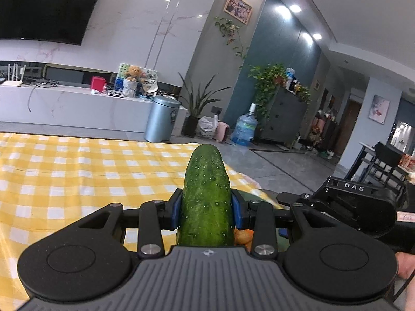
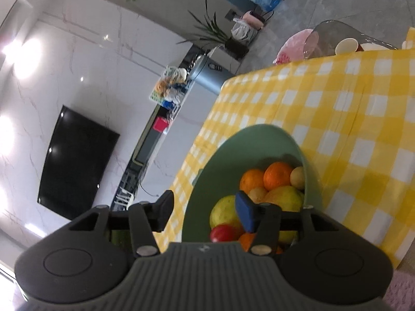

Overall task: Organize fruits
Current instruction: 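Carry the cucumber and tomato over the colander and open both grippers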

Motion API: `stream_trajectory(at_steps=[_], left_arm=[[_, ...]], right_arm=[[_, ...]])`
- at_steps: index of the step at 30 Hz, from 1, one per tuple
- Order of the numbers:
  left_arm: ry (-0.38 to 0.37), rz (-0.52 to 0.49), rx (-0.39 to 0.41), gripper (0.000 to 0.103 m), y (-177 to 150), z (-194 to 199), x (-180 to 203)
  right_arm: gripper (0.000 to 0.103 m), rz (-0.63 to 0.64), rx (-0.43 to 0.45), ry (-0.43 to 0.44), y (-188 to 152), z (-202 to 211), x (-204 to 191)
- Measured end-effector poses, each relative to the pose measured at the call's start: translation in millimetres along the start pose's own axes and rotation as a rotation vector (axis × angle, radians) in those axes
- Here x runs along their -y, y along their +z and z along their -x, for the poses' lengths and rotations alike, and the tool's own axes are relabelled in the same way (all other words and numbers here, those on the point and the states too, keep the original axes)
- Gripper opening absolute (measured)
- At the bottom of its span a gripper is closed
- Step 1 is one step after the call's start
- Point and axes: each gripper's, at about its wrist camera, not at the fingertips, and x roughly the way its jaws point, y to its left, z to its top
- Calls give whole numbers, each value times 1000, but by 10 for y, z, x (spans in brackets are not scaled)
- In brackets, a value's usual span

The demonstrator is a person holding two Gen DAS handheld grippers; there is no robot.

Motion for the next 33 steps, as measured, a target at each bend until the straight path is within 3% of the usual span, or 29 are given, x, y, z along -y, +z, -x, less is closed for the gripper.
stream_trajectory(at_steps=[12, 19, 25, 30, 33], left_arm=[[-100, -54, -59, 42, -20, -479, 315], [-176, -252, -245, 42, -30, -962, 502], [-360, -402, -417, 42, -6, -1355, 507], [-254, -452, -523, 42, -159, -1627, 596], [-191, -414, -555, 42, -179, -1751, 625]], right_arm=[[56, -74, 71, 61, 64, 185, 74], [56, -103, 55, 79, 66, 213, 127], [56, -132, 90, 69, 52, 276, 137], [56, -107, 103, 93, 33, 306, 53], [56, -121, 97, 80, 44, 299, 96]])
